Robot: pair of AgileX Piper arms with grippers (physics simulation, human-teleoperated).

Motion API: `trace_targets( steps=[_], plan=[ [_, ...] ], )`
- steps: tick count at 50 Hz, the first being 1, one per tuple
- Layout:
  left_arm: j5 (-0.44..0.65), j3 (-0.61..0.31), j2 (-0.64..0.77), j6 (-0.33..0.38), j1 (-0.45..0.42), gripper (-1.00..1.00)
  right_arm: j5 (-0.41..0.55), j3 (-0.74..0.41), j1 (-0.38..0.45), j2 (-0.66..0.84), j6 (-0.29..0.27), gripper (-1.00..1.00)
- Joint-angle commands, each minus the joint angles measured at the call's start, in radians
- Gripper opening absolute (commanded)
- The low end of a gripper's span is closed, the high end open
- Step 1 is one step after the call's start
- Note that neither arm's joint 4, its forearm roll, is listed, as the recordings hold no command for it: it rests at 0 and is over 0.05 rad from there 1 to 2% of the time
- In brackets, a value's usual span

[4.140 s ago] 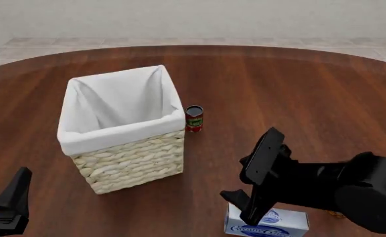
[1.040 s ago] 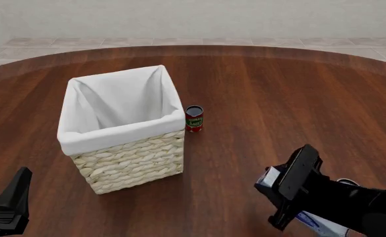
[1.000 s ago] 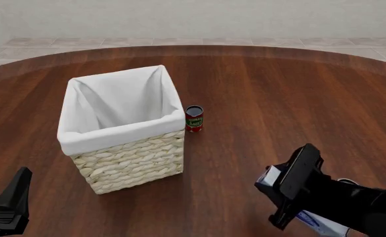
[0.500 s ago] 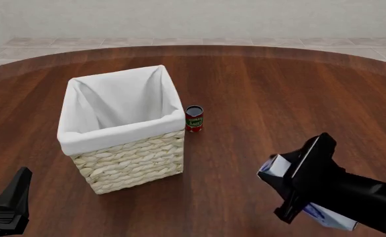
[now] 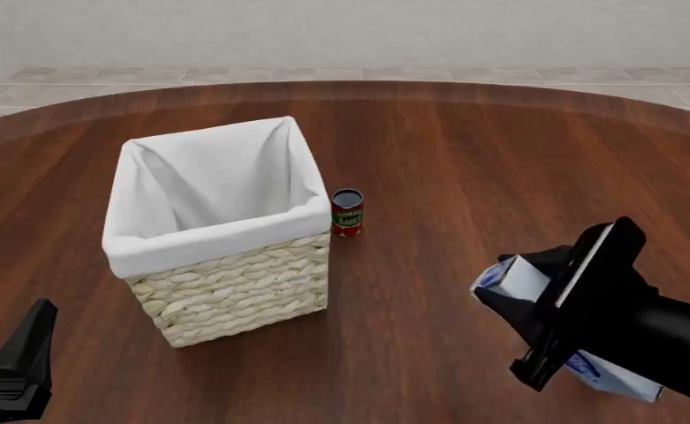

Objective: Pick up the cream cheese box, and put it in the basket.

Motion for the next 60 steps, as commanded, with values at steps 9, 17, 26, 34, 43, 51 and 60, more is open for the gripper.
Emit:
trace_targets(
  steps=[9,17,26,34,43,51,60],
  plan=[
    [0.0,0.0,0.0,0.0,0.0,1.0,0.038,-0.037,-0.003,-0.064,0.009,-1.0],
    [0.0,0.0,0.0,0.0,0.0,1.0,0.053,-0.053,-0.001,-0.091,0.008,-1.0],
    [0.0,0.0,0.0,0.0,0.0,1.0,0.063,-0.086,0.029,-0.115,0.031,-1.0],
    [0.0,0.0,0.0,0.0,0.0,1.0,0.055,-0.116,0.052,-0.124,0.057,-1.0],
    [0.0,0.0,0.0,0.0,0.0,1.0,0.043,-0.144,0.068,-0.129,0.096,-1.0],
    [0.0,0.0,0.0,0.0,0.0,1.0,0.034,-0.156,0.075,-0.146,0.123,-1.0],
    [0.0,0.0,0.0,0.0,0.0,1.0,0.027,-0.175,0.094,-0.173,0.169,-1.0]
  ],
)
